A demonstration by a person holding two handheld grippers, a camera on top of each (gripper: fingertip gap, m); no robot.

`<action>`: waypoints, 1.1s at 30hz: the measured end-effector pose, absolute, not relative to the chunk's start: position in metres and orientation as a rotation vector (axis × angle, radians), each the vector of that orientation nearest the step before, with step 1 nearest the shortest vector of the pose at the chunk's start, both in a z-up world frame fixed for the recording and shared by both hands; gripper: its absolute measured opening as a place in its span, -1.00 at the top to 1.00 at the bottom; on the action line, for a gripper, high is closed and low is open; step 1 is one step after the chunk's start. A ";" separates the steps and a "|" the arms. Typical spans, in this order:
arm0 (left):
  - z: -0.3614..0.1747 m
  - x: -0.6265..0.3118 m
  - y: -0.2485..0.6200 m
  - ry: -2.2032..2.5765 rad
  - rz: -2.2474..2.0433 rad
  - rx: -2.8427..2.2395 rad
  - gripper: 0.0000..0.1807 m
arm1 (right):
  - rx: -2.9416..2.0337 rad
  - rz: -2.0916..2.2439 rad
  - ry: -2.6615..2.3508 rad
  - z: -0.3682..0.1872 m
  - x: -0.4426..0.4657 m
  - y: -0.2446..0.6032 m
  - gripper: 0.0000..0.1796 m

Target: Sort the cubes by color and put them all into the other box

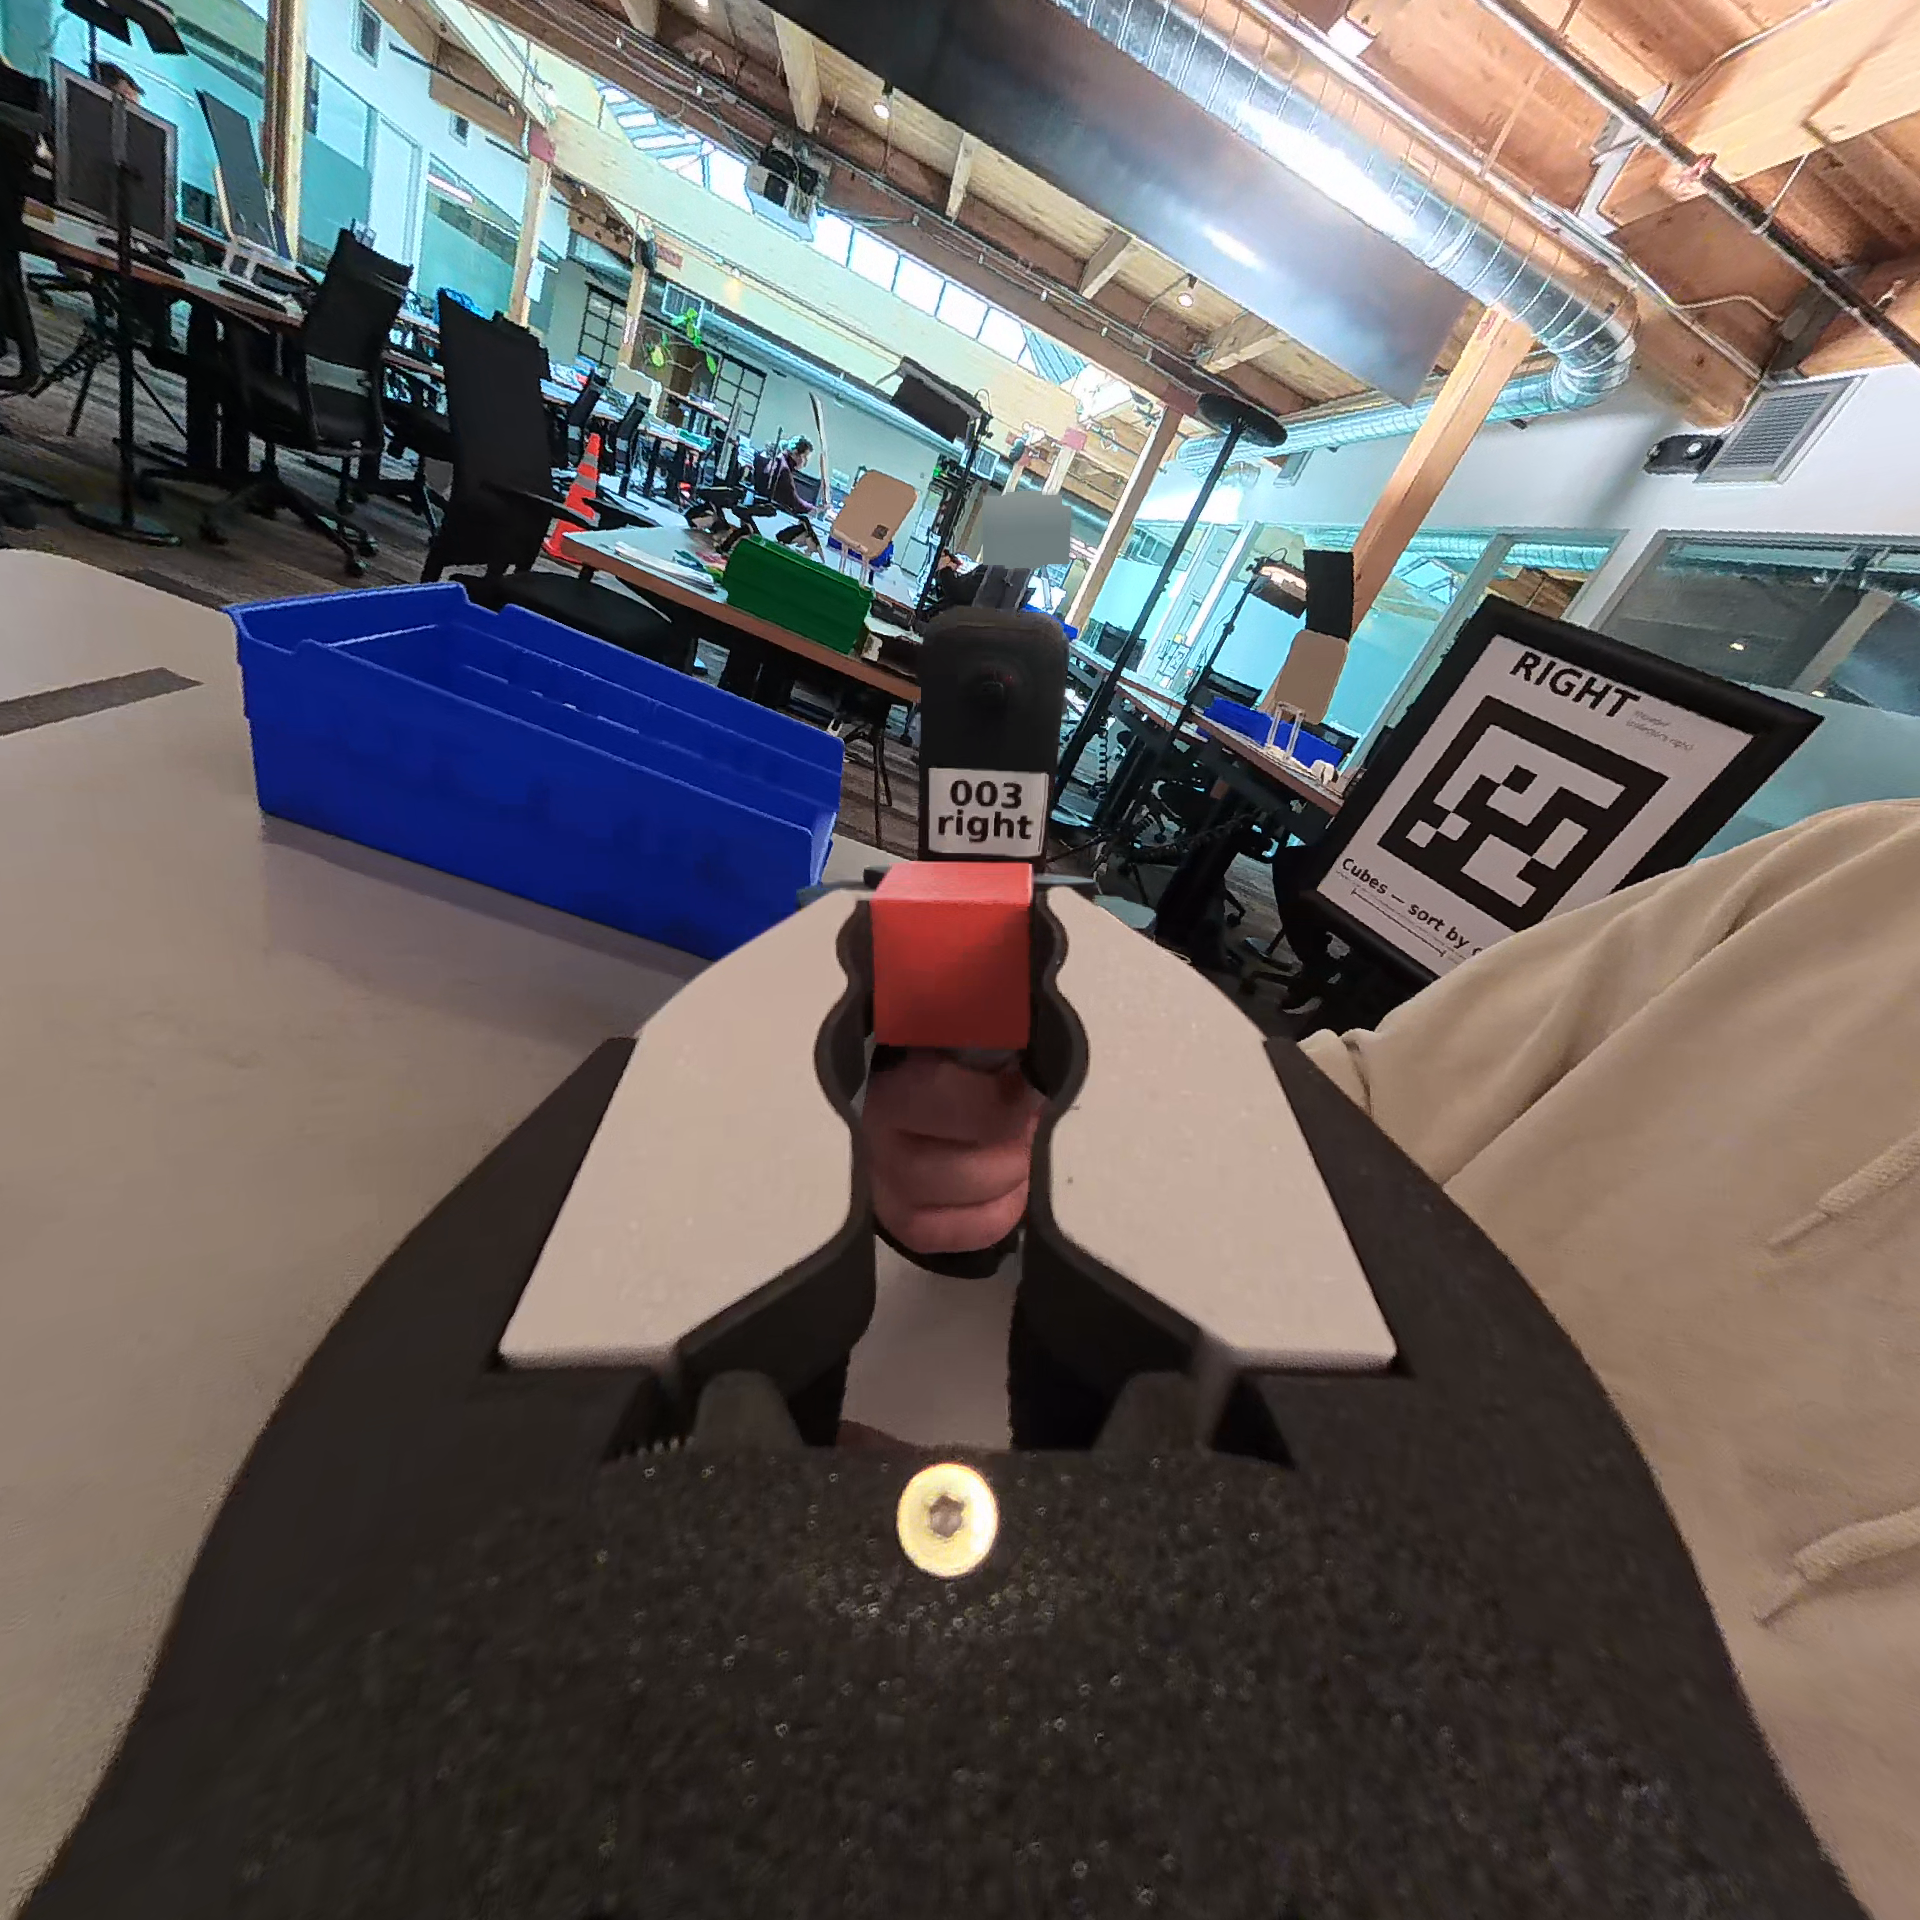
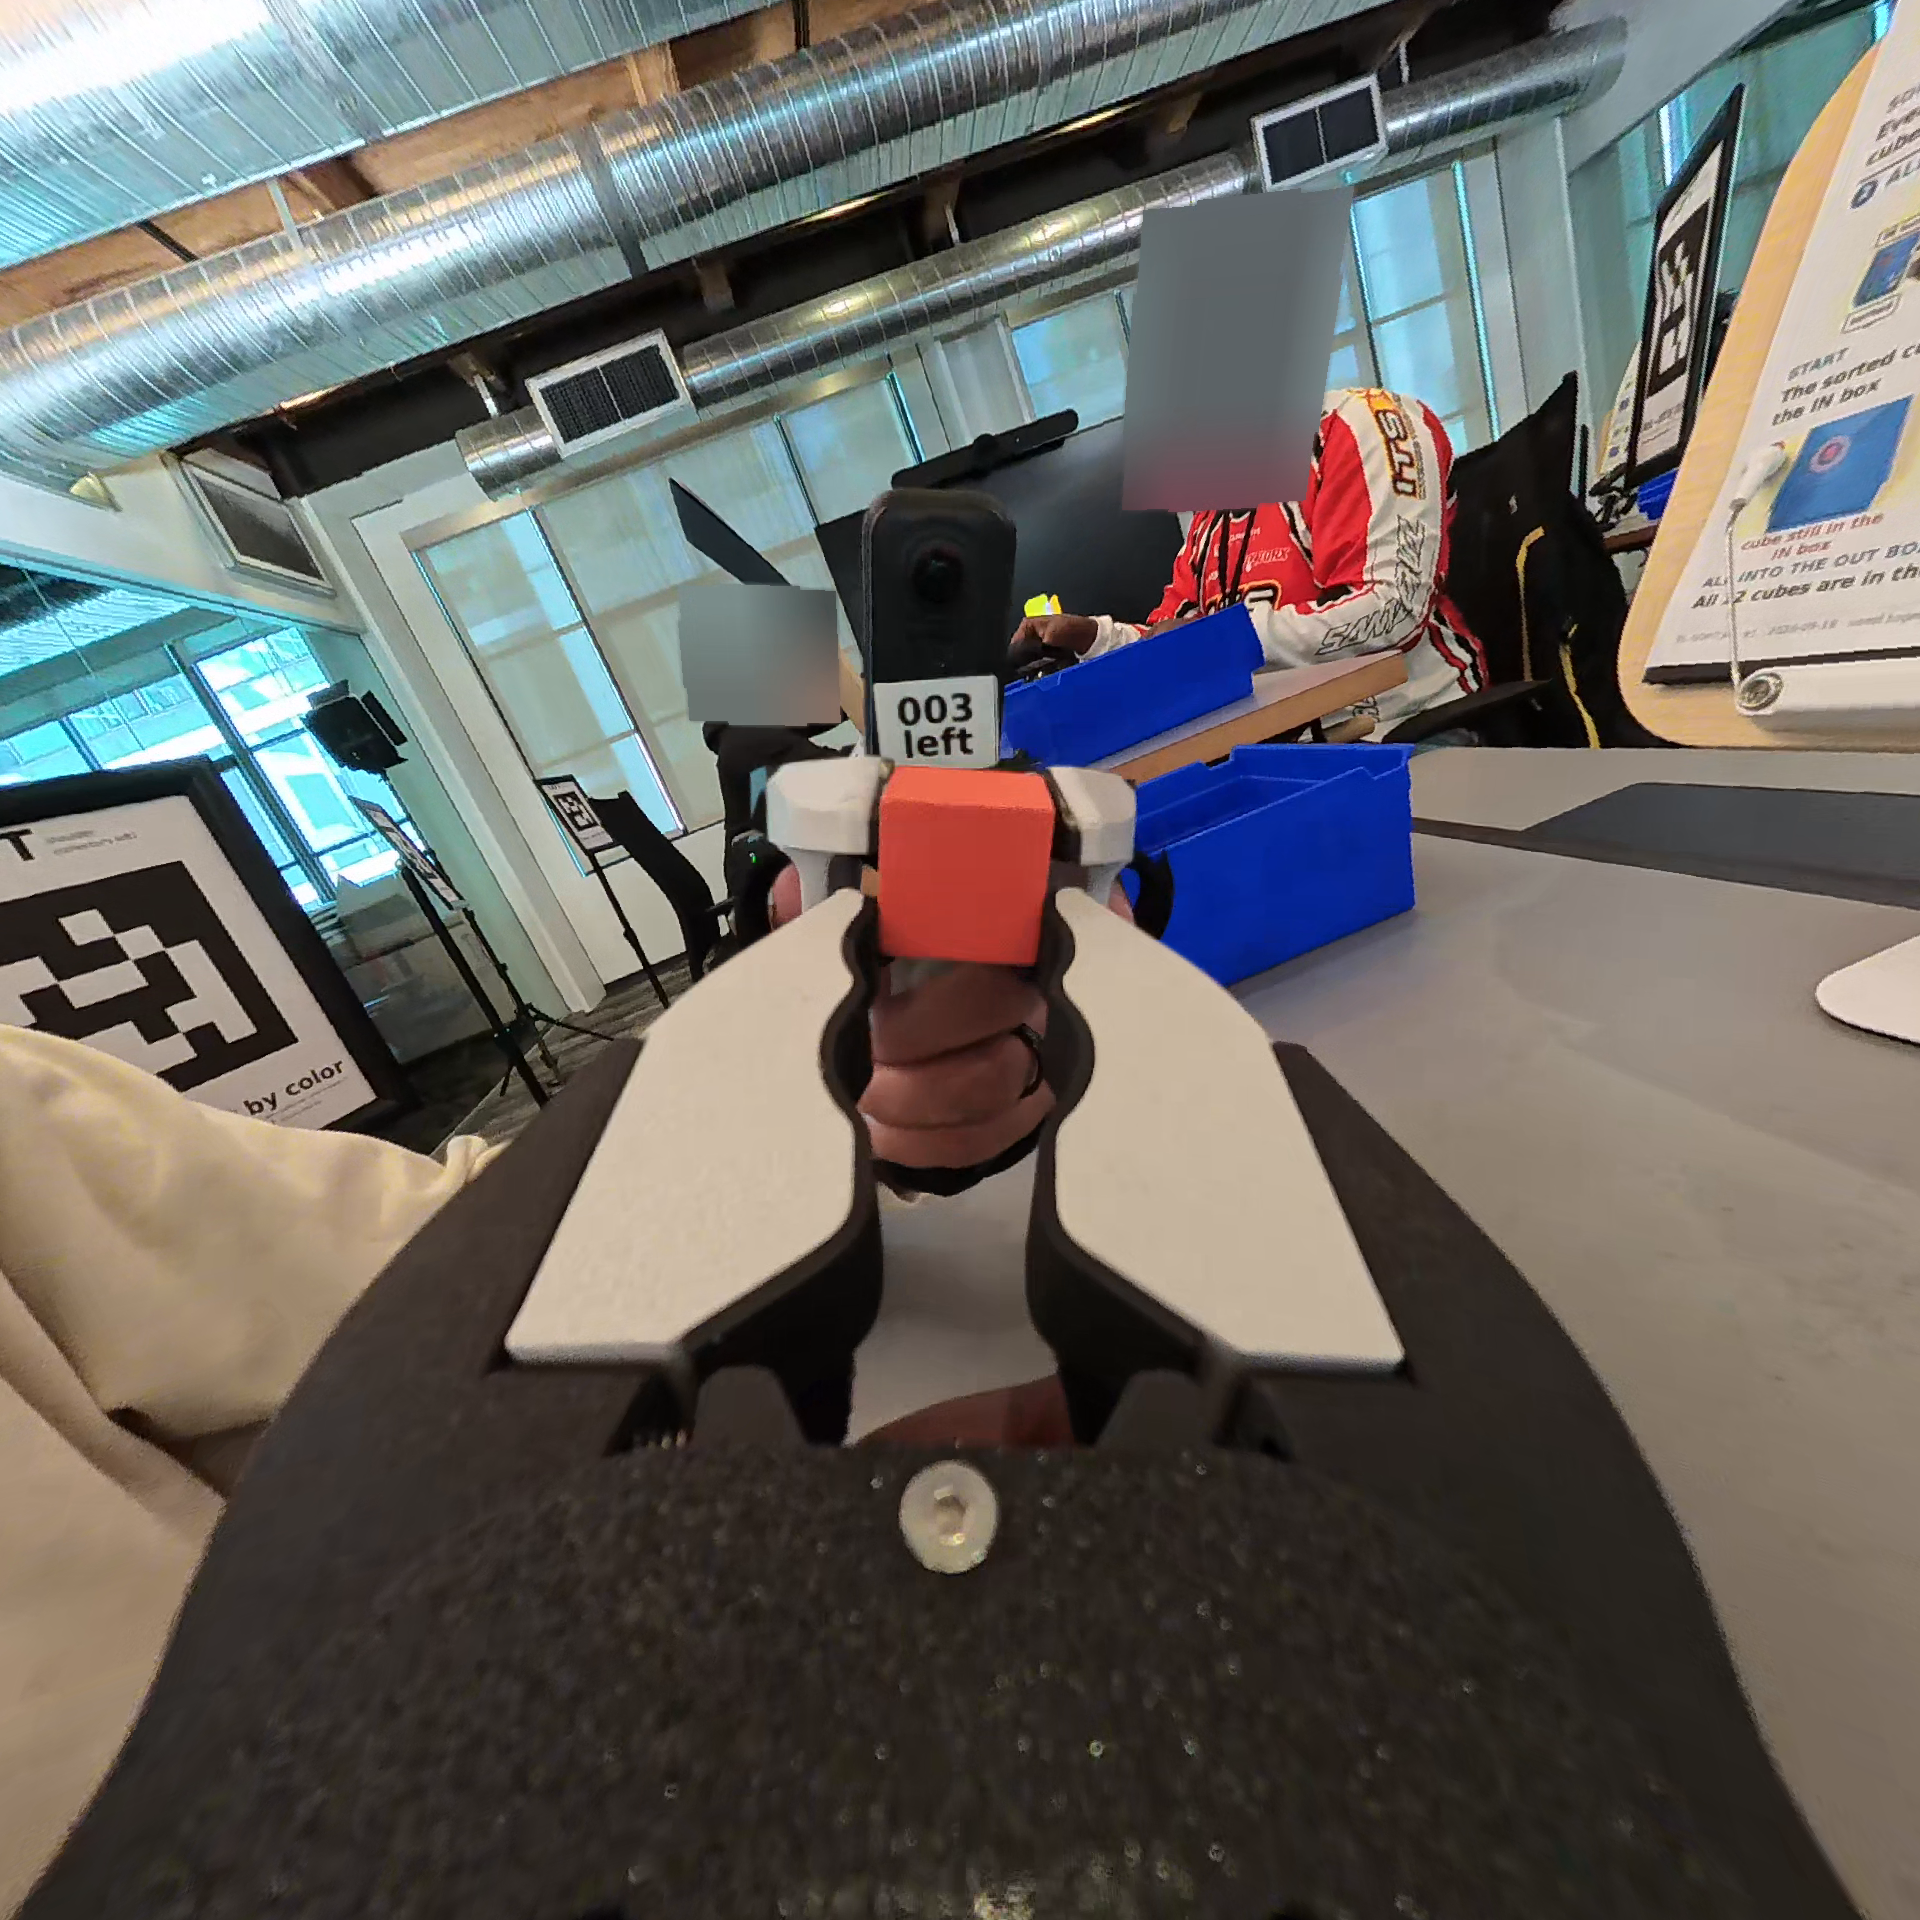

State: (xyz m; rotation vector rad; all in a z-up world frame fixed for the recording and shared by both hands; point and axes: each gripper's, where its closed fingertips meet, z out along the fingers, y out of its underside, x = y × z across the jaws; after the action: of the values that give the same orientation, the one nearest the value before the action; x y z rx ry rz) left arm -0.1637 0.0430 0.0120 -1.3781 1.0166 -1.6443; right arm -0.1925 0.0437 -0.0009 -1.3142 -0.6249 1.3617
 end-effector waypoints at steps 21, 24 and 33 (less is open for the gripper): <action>-0.055 -0.270 0.049 0.671 -0.738 -1.747 0.19 | -1.518 0.837 -0.571 0.005 -0.091 0.064 0.68; -0.049 -0.277 0.050 0.662 -0.712 -1.740 0.19 | -1.635 0.534 -0.435 0.038 0.009 0.083 0.68; -0.055 -0.281 0.075 0.561 -0.766 -1.836 0.22 | -2.380 0.094 -0.446 -0.083 0.184 0.215 0.67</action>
State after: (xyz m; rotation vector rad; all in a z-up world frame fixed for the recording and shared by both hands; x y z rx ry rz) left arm -0.2815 0.0750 -0.0555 -1.8355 0.5611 -0.7660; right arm 0.1842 0.2149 -0.0835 -2.3797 -0.4457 0.0942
